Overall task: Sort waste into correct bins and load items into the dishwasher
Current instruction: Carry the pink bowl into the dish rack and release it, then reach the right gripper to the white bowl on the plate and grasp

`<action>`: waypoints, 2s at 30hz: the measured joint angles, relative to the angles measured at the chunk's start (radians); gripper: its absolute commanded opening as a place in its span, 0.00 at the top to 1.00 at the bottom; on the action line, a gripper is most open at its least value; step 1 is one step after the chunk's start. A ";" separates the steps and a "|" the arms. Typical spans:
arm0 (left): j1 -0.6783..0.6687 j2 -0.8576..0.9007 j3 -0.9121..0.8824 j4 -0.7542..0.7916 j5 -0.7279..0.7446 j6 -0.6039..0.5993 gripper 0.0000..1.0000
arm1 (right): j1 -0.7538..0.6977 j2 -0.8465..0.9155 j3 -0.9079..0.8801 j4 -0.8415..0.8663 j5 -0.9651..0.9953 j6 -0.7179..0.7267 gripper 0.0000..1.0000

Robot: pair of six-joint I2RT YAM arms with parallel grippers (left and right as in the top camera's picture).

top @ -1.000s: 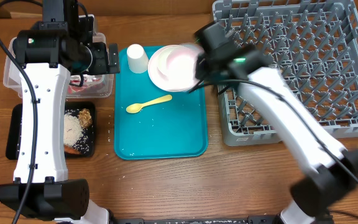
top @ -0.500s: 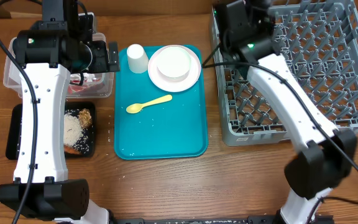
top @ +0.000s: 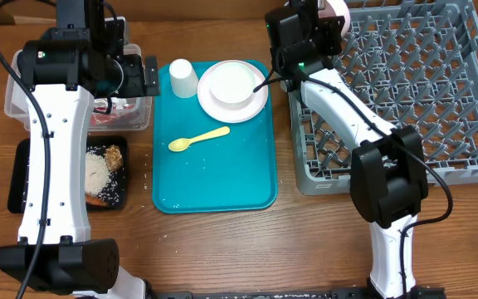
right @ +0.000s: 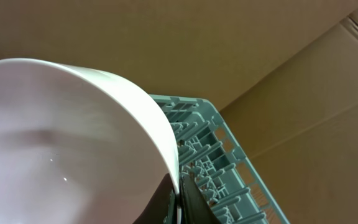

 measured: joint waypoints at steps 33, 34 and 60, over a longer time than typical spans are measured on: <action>0.000 0.000 0.000 0.000 0.000 0.000 0.00 | -0.051 0.083 0.000 0.093 -0.124 -0.050 0.95; 0.000 0.000 0.000 0.000 0.000 0.000 0.00 | -0.047 0.083 0.000 0.088 -0.120 -0.048 0.90; 0.000 0.000 0.000 0.000 0.000 0.000 0.00 | 0.060 -0.101 -0.002 -0.484 -0.422 0.174 0.00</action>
